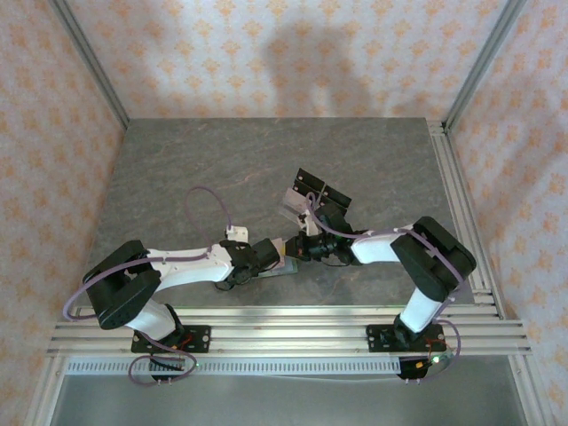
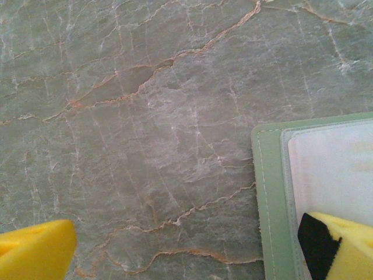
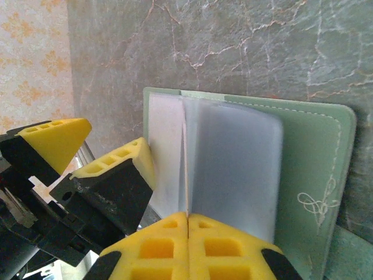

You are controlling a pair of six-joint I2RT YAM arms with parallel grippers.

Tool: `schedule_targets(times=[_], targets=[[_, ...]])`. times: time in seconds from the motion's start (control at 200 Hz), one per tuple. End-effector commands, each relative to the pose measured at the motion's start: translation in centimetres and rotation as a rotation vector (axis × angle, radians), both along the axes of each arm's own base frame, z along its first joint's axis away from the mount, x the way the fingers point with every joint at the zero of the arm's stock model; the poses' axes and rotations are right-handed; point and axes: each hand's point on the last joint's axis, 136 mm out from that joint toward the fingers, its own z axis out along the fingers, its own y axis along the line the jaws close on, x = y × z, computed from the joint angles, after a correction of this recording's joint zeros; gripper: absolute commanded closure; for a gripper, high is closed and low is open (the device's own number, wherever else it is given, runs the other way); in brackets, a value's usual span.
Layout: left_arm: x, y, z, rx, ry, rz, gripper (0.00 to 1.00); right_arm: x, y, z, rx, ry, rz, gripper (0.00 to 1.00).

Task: Put the credit cards into the card holder

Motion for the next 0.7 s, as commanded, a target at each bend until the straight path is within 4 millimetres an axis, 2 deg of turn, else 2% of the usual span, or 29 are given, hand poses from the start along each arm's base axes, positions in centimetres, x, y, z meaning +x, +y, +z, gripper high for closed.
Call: schedule_targets(times=[0.0, 0.696], targets=[[-0.4, 1.1, -0.1, 0.029, 0.001, 0.017, 0.0, 0.3, 1.1, 1.1, 0.049, -0.031, 0.024, 1.0], [-0.5, 1.1, -0.2, 0.027, 0.002, 0.018, 0.0, -0.4, 1.1, -0.1, 0.069, 0.028, 0.022, 1.0]])
